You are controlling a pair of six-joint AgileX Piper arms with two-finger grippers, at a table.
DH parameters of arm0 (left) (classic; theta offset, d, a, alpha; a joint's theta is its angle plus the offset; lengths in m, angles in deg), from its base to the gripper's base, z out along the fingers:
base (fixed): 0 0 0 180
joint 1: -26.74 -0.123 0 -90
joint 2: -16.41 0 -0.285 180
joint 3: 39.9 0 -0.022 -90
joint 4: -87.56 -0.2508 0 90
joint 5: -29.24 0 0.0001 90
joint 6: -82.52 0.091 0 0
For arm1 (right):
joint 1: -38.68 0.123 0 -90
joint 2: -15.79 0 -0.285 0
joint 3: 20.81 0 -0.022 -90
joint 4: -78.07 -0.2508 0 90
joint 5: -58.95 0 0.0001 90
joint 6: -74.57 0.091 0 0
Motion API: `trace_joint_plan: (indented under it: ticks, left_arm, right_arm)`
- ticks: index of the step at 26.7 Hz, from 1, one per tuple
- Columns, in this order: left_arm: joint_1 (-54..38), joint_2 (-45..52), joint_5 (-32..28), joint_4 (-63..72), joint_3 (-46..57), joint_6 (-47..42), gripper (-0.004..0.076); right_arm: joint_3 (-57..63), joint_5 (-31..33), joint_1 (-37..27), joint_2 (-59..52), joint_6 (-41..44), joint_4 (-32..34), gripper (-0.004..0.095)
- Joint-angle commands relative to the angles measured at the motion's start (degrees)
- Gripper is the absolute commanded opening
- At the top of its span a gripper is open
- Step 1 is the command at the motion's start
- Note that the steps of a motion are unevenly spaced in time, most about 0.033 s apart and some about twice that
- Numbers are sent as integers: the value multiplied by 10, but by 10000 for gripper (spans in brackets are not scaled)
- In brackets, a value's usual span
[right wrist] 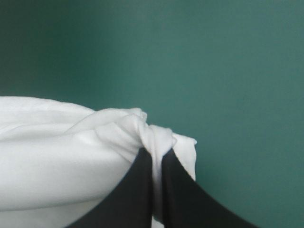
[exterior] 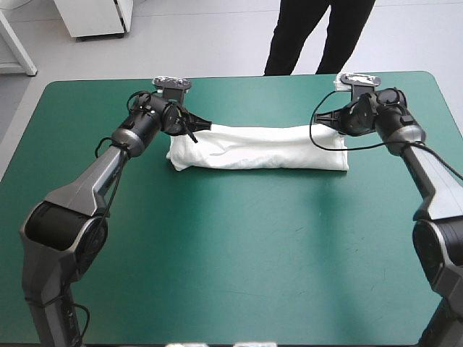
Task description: Fold the cloth
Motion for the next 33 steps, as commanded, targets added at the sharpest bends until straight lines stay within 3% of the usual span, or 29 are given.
trace_joint_plan:
  ticks: [1, 9, 12, 15, 19, 22, 29, 31, 32, 33]
  left_arm:
    - [-3, -16, -29, -5, -45, 3, -10]
    - [-3, -88, -51, -5, -72, 3, -9]
    - [-3, -94, -55, -1, -72, 3, 23]
    - [-3, -94, -50, 2, -73, 6, 171]
    - [-3, -93, -4, -2, -91, 6, 427]
    - [-3, -88, 39, -6, -111, 6, 513]
    - [-3, -28, 53, -30, -115, 6, 476]
    - [4, 0, 43, -7, -115, 37, 118]
    - [19, 15, 20, 16, -115, 79, 12]
    - [26, 19, 7, 29, -115, 87, 11]
  right_arm:
    - [-53, -26, -8, 22, -4, -2, -17]
    - [-94, -13, -9, 96, -2, -13, -17]
    - [-96, -7, -9, 100, -60, -38, 1]
    - [-97, 6, -9, 100, -102, -54, 140]
    - [-98, 25, -9, 99, -102, -60, 483]
    - [-98, 27, -9, 89, -79, -59, 589]
    - [-98, 36, -31, 21, -75, -64, 538]
    - [-98, 56, -55, -1, -71, -84, 538]
    - [-98, 69, -73, -16, -71, -101, 538]
    - [-98, 75, -82, -23, -75, -109, 535]
